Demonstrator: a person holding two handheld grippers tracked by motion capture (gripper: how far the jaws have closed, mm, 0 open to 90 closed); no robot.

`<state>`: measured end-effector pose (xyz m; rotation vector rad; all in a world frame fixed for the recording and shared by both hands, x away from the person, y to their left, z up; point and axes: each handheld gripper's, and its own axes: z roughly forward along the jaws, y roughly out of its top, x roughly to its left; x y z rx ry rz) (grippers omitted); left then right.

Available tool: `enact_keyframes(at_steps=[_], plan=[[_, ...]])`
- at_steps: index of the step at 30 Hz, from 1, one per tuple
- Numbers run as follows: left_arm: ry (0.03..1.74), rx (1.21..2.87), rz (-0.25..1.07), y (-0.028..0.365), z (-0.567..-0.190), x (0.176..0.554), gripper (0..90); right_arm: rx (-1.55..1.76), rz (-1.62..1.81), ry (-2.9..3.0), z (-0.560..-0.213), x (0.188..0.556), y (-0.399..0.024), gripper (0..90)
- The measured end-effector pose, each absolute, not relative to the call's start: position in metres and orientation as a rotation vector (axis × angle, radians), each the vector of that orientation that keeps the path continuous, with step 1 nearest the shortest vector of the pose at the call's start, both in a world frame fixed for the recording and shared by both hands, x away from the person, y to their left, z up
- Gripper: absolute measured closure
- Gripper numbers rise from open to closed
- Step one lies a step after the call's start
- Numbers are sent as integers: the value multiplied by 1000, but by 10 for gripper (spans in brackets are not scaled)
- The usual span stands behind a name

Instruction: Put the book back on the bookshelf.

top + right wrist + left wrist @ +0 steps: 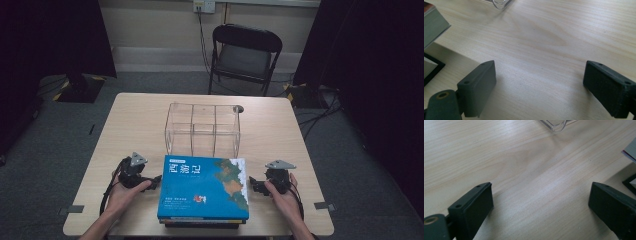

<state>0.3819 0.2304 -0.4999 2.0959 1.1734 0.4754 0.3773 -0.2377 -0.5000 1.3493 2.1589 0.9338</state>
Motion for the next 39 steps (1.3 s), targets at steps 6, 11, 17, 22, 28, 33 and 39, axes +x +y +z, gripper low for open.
enact_keyframes(at_steps=[6, 11, 17, 22, 28, 33, 39], plan=[[1206, 2094, 472, 235, -495, 381, 164, 1351, 927, 2161, -500, 377, -238, 110], [1210, 2104, 411, 233, -491, 378, 178, 1401, 924, 2168, -495, 374, -238, 137], [1178, 2062, 392, 232, -478, 369, 206, 1418, 961, 2176, -490, 369, -238, 186], [1145, 2001, 380, 234, -463, 364, 263, 1377, 1003, 2167, -479, 369, -238, 276], [1105, 1945, 381, 232, -444, 355, 340, 1333, 1101, 2151, -461, 366, -243, 391], [1036, 1885, 380, 232, -425, 343, 417, 1264, 1204, 2121, -437, 360, -248, 468], [985, 1820, 382, 228, -404, 336, 385, 1155, 1298, 2125, -412, 358, -238, 492]])
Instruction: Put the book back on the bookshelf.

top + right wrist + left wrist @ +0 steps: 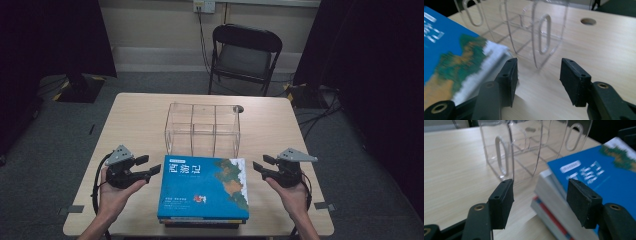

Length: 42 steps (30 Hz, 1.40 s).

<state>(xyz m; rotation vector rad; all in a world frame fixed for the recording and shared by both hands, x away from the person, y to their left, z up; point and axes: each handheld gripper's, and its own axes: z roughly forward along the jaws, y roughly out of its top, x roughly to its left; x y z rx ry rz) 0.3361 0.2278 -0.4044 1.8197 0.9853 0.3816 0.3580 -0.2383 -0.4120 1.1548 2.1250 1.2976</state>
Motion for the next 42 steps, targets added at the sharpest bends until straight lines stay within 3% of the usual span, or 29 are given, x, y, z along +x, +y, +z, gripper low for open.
enact_keyframes(at_steps=[6, 14, 16, 18, 23, 42], plan=[[940, 1824, 370, 214, -397, 328, 430, 1001, 1374, 2183, -391, 363, -208, 506], [937, 1868, 305, 199, -415, 331, 530, 861, 1389, 2336, -402, 376, -167, 588], [947, 1879, 286, 198, -419, 333, 525, 848, 1375, 2346, -404, 377, -164, 584], [958, 1871, 266, 199, -420, 335, 523, 848, 1363, 2370, -410, 381, -159, 512], [970, 1882, 257, 198, -419, 337, 530, 856, 1363, 2381, -414, 381, -156, 455], [946, 1905, 195, 176, -419, 371, 539, 953, 1391, 2392, -418, 363, -177, 524]])
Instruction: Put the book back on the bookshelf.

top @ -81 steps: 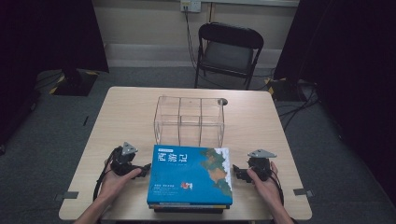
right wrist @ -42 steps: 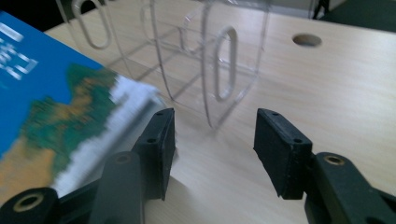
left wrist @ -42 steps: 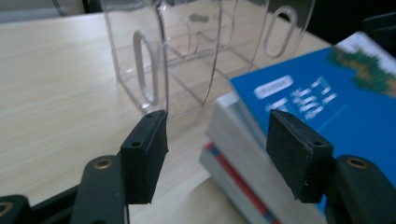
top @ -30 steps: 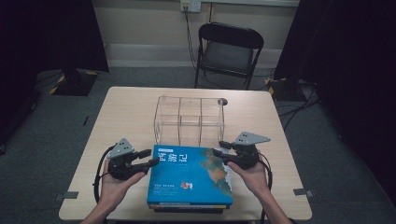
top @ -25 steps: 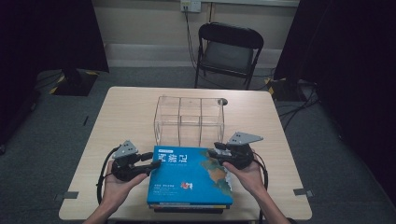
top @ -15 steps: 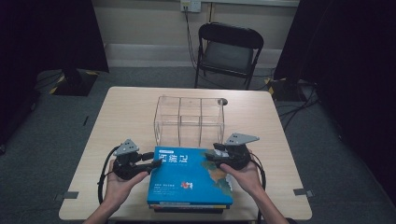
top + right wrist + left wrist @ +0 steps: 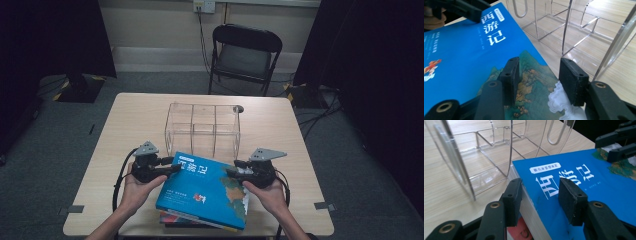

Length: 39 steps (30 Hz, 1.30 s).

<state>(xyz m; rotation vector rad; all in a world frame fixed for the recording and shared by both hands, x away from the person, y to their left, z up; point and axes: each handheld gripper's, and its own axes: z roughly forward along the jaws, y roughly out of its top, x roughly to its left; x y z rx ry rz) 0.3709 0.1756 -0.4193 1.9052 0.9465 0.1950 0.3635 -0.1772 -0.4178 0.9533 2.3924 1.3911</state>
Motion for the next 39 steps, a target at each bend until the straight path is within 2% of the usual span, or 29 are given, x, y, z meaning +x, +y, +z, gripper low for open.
enact_keyframes(at_steps=[7, 16, 20, 25, 31, 39], plan=[[919, 1936, 208, 161, -417, 382, 546, 954, 1393, 2400, -417, 350, -186, 545], [913, 1918, 191, 171, -419, 365, 543, 888, 1345, 2444, -411, 356, -182, 528], [913, 1921, 200, 179, -418, 354, 538, 865, 1340, 2450, -408, 363, -178, 593], [913, 1909, 180, 196, -420, 338, 503, 855, 1333, 2465, -407, 369, -171, 684], [926, 1884, 174, 208, -423, 321, 441, 872, 1370, 2488, -410, 371, -168, 681], [853, 1919, 132, 207, -424, 299, 371, 897, 1393, 2487, -412, 372, -170, 682]])
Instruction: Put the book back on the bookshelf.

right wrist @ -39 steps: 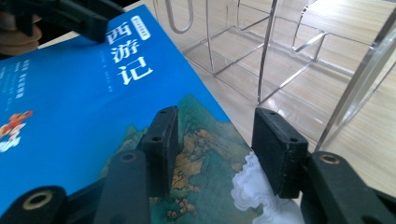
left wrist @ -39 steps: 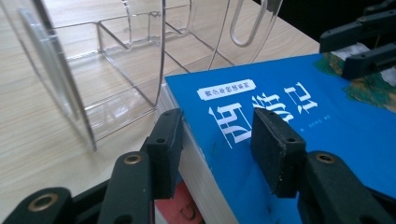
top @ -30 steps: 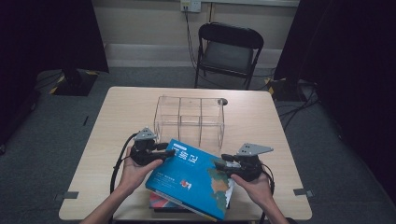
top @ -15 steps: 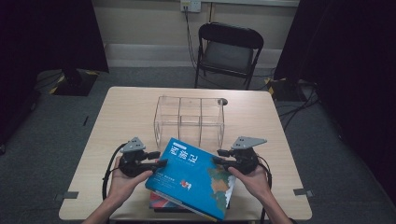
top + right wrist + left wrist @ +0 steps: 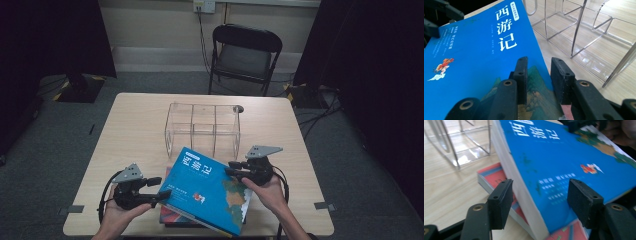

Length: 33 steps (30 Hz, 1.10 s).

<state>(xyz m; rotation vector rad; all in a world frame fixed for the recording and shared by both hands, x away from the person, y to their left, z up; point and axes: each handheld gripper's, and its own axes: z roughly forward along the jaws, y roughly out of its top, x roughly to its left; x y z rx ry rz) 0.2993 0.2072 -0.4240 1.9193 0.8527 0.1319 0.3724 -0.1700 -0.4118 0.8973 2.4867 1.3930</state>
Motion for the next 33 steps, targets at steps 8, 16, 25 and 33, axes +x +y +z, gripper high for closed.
enact_keyframes(at_steps=[8, 16, 25, 33], plan=[[794, 2011, 128, 201, -433, 282, 258, 907, 1421, 2476, -414, 372, -172, 681], [798, 1992, 133, 202, -435, 283, 269, 911, 1403, 2479, -414, 370, -173, 683], [837, 1982, 173, 202, -435, 292, 256, 943, 1378, 2462, -412, 359, -179, 679], [865, 1955, 215, 202, -433, 307, 249, 955, 1363, 2449, -412, 346, -186, 676]])
